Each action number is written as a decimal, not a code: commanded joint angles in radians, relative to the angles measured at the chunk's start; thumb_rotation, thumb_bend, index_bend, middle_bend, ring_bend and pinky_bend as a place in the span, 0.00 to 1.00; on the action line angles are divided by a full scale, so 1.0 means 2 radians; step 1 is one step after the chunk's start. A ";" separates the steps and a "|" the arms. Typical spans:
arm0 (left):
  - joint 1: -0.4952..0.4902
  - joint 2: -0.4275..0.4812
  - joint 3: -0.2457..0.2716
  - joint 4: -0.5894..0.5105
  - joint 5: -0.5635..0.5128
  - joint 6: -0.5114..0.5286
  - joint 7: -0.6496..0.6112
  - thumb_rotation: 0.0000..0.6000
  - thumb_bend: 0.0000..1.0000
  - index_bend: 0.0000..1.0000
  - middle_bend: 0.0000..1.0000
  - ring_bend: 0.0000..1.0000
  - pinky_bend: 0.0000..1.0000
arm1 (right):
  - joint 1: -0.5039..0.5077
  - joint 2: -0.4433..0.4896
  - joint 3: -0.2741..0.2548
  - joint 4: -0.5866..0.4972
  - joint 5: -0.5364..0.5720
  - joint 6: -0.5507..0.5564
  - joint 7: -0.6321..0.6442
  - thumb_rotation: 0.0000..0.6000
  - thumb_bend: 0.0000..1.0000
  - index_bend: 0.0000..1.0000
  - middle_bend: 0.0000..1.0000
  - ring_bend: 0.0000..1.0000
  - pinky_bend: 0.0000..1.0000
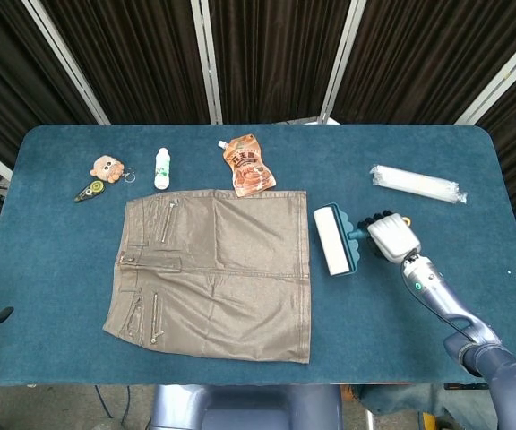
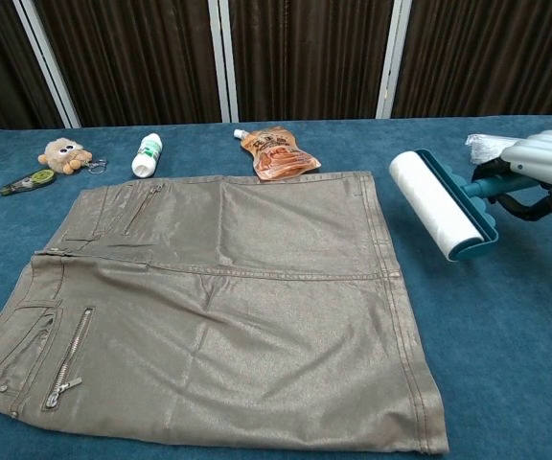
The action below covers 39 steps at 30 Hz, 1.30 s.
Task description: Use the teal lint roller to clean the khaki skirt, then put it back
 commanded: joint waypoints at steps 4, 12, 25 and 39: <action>0.001 0.005 0.002 -0.005 0.008 0.003 -0.008 1.00 0.00 0.00 0.00 0.00 0.00 | 0.030 0.056 0.024 -0.135 0.000 0.013 -0.099 1.00 0.88 0.45 0.50 0.37 0.35; 0.000 0.013 0.004 -0.004 0.012 -0.001 -0.028 1.00 0.00 0.00 0.00 0.00 0.00 | 0.088 0.092 0.062 -0.348 0.039 -0.075 -0.317 1.00 0.92 0.45 0.50 0.37 0.36; -0.001 0.020 0.003 0.007 0.004 -0.010 -0.055 1.00 0.00 0.00 0.00 0.00 0.00 | 0.131 0.019 0.083 -0.447 0.189 -0.131 -0.561 1.00 0.97 0.46 0.51 0.38 0.37; -0.003 0.020 0.001 0.008 0.000 -0.013 -0.057 1.00 0.00 0.00 0.00 0.00 0.00 | 0.143 -0.025 0.043 -0.406 0.266 -0.077 -0.691 1.00 1.00 0.47 0.51 0.39 0.38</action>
